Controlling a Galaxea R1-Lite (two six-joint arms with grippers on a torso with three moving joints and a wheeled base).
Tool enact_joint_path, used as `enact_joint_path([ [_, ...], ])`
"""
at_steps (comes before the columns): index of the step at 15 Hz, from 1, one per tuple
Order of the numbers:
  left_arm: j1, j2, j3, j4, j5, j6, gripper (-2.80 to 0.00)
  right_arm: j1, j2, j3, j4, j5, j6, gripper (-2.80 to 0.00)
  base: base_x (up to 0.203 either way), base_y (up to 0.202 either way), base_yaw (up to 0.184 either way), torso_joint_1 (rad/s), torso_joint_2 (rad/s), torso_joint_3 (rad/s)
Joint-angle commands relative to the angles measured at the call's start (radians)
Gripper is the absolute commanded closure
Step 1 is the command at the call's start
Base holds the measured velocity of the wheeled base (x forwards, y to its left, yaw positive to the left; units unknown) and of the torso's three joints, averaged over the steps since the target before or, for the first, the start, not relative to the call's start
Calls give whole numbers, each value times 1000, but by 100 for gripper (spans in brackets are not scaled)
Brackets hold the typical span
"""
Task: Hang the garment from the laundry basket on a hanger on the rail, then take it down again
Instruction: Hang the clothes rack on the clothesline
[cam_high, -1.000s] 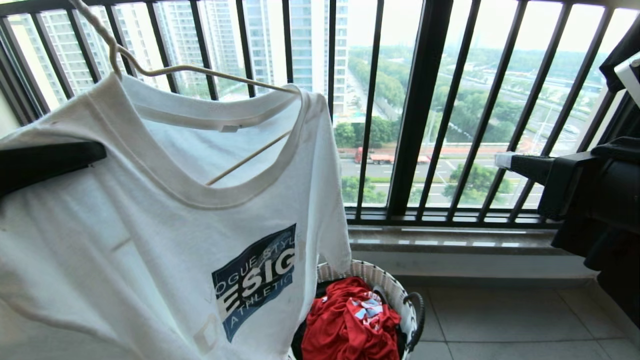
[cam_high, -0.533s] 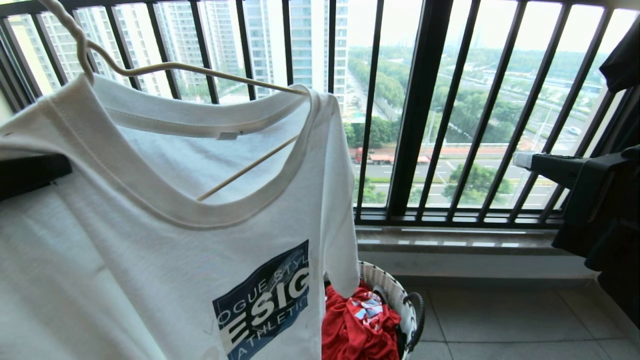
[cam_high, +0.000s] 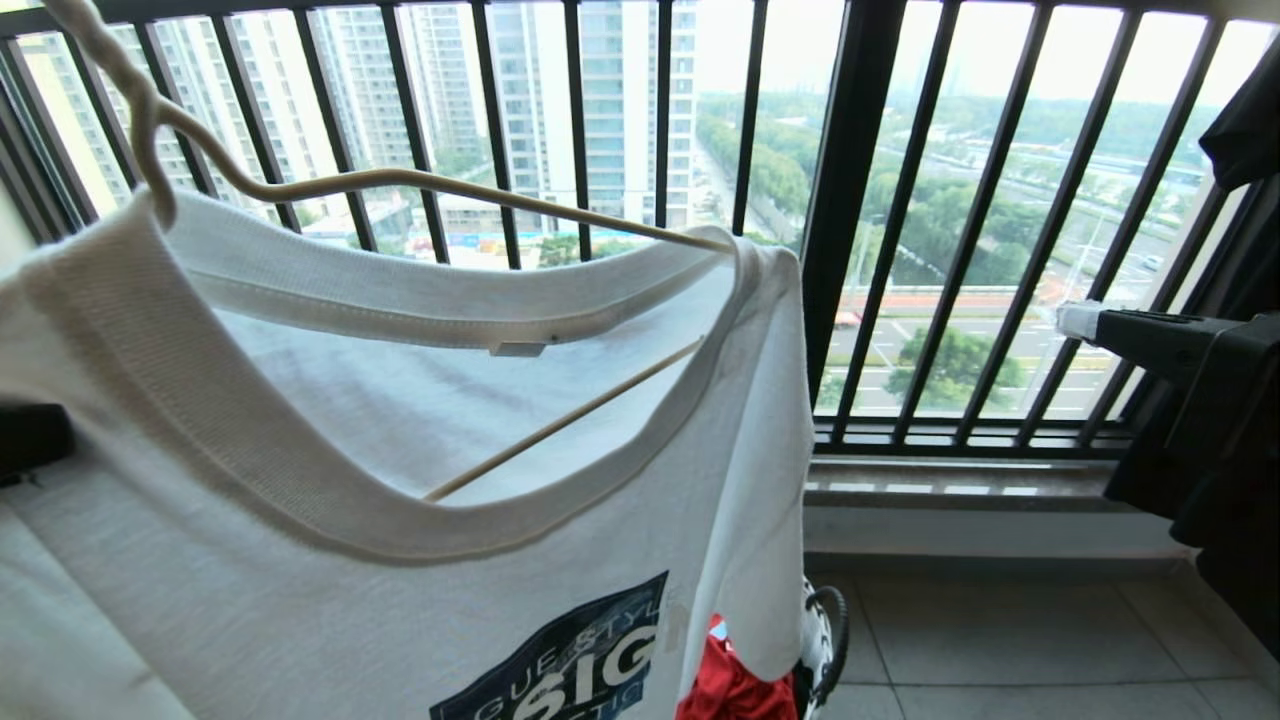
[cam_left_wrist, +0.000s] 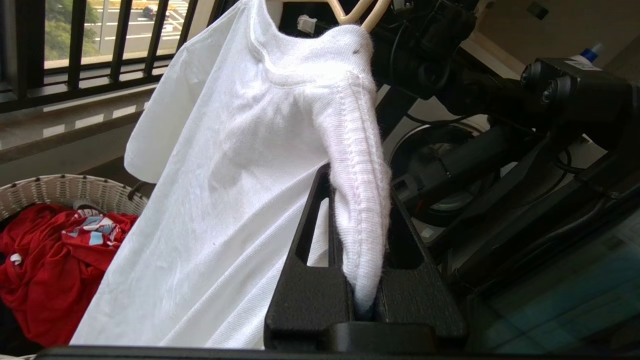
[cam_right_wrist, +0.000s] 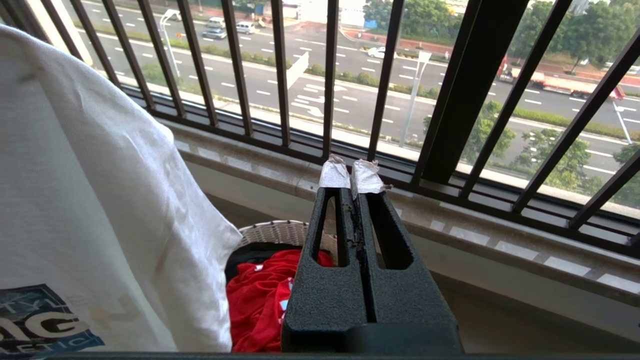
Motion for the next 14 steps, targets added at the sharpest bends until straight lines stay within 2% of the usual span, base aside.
enact_joint_path([
  [1,0,5,-1,-1,-12,-5,0,0,-14,1,-2,-1,0,0,0,0,0,28,-189,-237],
  [3,0,2,-1,-1,-44,-19,0,0,-20,0,-2,-1,-6,0,0,0,0,71,-291,-321],
  [8,-2,2,-1,-1,-51,-22,0,0,-19,-2,-2,-1,-7,0,0,0,0,105,-484,-333],
  [11,-1,4,3,1,-86,-22,0,0,-19,-2,-2,-1,-6,0,0,0,0,144,-464,-316],
  [14,-2,2,8,-1,-94,-22,0,0,-19,-2,-2,-1,-6,0,0,0,0,177,-467,-308],
])
